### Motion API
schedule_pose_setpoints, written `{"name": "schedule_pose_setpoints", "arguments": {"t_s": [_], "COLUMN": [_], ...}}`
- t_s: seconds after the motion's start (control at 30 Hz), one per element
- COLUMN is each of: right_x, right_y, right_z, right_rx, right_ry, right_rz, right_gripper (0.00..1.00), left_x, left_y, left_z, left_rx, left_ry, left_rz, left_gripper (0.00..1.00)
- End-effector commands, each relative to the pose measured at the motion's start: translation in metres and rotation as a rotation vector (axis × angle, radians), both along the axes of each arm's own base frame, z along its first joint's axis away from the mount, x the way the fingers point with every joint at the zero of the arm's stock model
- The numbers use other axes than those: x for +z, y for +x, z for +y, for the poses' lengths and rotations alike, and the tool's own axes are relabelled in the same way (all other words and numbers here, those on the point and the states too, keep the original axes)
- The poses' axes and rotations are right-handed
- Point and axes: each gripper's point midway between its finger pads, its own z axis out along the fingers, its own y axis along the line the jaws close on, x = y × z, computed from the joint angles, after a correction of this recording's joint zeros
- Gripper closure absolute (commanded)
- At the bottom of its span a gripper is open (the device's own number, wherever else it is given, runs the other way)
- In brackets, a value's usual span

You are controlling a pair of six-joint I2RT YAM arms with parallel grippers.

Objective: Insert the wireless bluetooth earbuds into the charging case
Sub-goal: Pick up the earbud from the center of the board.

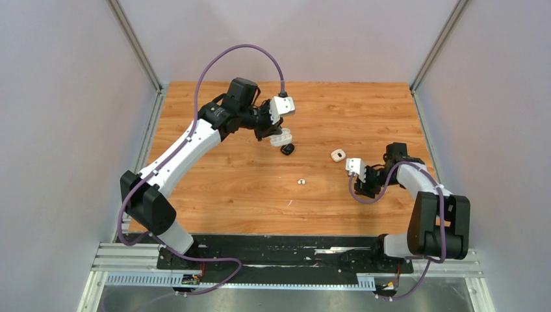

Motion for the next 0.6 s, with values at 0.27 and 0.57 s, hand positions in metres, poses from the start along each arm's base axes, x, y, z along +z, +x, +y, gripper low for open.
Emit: {"name": "schedule_pose_setpoints", "arguments": {"t_s": [0.27,0.57], "right_x": [0.001,-0.006], "right_y": [0.02,0.019], "right_z": [-0.001,-0.005], "right_rx": [0.034,0.05], "right_ry": [0.007,-0.013], "right_rz": [-0.003,0.022], "right_gripper": [0.55,0.56], "left_x": [0.006,0.003], "left_y": [0.004,0.006], "left_z": [-0.002,-0.002], "left_rx": [0.007,0.009], "left_ry": [-0.018,-0.01], "left_rz": [-0.011,-0.005], "left_gripper": [1.0,1.0]}}
